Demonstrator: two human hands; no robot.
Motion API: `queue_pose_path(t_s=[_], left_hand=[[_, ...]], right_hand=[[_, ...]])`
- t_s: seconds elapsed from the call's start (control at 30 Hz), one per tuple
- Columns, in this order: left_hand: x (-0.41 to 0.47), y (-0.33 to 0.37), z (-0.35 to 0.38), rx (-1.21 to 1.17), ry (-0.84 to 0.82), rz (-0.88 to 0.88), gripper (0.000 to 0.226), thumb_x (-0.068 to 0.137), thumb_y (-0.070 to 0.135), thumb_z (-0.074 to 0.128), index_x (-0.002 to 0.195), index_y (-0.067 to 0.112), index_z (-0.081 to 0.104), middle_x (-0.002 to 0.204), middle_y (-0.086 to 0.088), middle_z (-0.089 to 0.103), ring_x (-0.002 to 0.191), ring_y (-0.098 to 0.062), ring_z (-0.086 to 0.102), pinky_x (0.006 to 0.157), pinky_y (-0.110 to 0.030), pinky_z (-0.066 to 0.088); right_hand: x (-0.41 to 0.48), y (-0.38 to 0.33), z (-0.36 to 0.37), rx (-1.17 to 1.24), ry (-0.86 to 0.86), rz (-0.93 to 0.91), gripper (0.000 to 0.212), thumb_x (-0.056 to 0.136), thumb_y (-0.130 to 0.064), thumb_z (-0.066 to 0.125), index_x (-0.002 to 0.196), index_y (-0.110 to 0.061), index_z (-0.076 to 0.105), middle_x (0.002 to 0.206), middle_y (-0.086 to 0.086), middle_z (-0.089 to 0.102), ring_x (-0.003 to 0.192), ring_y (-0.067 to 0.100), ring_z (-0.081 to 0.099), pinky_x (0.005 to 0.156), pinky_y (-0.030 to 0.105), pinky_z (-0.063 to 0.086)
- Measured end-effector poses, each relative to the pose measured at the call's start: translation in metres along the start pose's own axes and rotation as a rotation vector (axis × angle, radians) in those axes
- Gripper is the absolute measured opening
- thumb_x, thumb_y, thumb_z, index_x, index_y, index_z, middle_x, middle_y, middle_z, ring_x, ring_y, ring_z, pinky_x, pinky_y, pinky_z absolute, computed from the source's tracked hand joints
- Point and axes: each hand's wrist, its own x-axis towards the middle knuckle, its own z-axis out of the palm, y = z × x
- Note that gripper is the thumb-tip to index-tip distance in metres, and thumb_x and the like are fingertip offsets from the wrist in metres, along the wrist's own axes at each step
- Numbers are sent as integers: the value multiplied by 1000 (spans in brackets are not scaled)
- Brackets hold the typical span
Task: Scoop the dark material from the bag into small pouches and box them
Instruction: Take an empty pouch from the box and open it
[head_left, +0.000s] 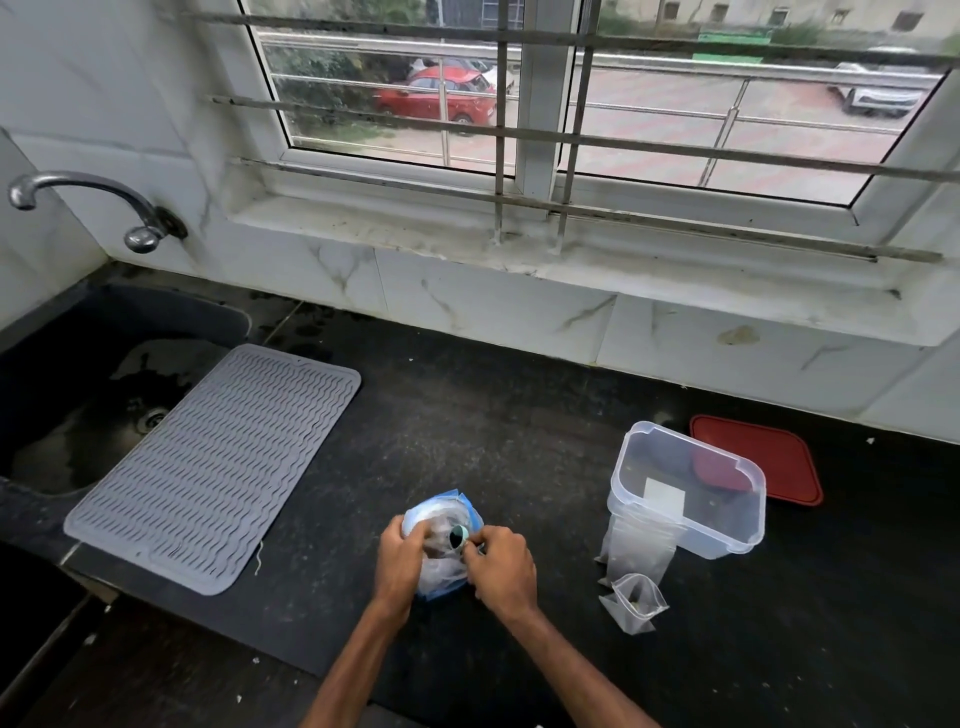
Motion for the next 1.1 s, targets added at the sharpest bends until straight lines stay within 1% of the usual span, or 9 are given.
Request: queue_pose_path(t_s=[0.17, 0.27, 0.4, 0.53, 0.6, 0.7, 0.83, 0.93, 1.1], left_hand=[[2, 9, 0, -66, 39, -25, 10, 87, 1, 58, 91, 7, 65, 87, -15, 72, 80, -30, 70, 68, -36, 57], [5, 4, -1, -140, 24, -91, 17, 89, -2, 52, 103, 0, 62, 92, -20, 69, 76, -28, 66, 61, -32, 53], [1, -4, -4, -208, -1, -131, 24, 93, 0, 49, 116, -2, 56, 99, -23, 68, 77, -28, 67, 59, -33, 54], [-8, -7, -9, -245, -35, -110, 23, 94, 6, 55, 117, 3, 50, 99, -17, 66, 81, -26, 67, 62, -34, 55], [-10, -14, -14, -223, -63, -77, 27, 94, 12, 61, 118, 4, 50, 104, -16, 67, 90, -29, 69, 67, -34, 57], [-15, -23, -14, -131, -130, -28, 25, 91, 16, 67, 112, 2, 63, 97, -16, 75, 88, -29, 73, 69, -33, 60], [-9, -25, -7, -57, 40, -68, 16, 92, 14, 66, 99, 1, 72, 86, -14, 76, 77, -27, 73, 70, -38, 60], [-9, -14, -4, -100, 106, -80, 11, 94, 6, 58, 96, 4, 69, 84, -10, 72, 73, -20, 67, 62, -31, 54], [-12, -5, -1, -224, 131, -61, 12, 94, 0, 55, 97, 4, 67, 84, -12, 70, 72, -23, 67, 55, -28, 54]], right_hand=[[0, -1, 0, 18, -30, 1, 12, 92, -32, 65, 99, -24, 71, 82, -6, 73, 67, 6, 69, 62, 27, 61], [1, 3, -1, 70, -41, 43, 13, 92, -32, 64, 98, -22, 72, 76, -3, 73, 60, 8, 69, 61, 30, 61], [0, 3, -3, 155, -80, 75, 10, 94, -26, 63, 99, -21, 71, 64, -3, 69, 44, 5, 63, 46, 18, 51], [0, 7, -2, 230, -79, 123, 10, 94, -23, 62, 89, -25, 69, 63, 1, 71, 48, 11, 66, 59, 34, 61], [-1, 9, -2, 222, -69, 135, 10, 94, -25, 61, 92, -25, 71, 66, -1, 72, 50, 10, 67, 60, 35, 61], [-5, 4, -5, -25, 17, 17, 18, 95, -32, 58, 105, -25, 70, 90, -7, 74, 72, 3, 66, 63, 20, 53], [-7, -7, -4, -308, 14, -165, 21, 100, -29, 49, 110, -20, 65, 103, 0, 72, 93, 17, 69, 77, 30, 52], [-4, -3, -3, -328, -14, -194, 22, 99, -31, 48, 109, -21, 65, 101, 0, 72, 91, 19, 70, 80, 36, 56], [-1, 6, -7, -183, -38, -194, 18, 97, -34, 55, 107, -27, 68, 95, -4, 73, 86, 11, 69, 77, 29, 54]])
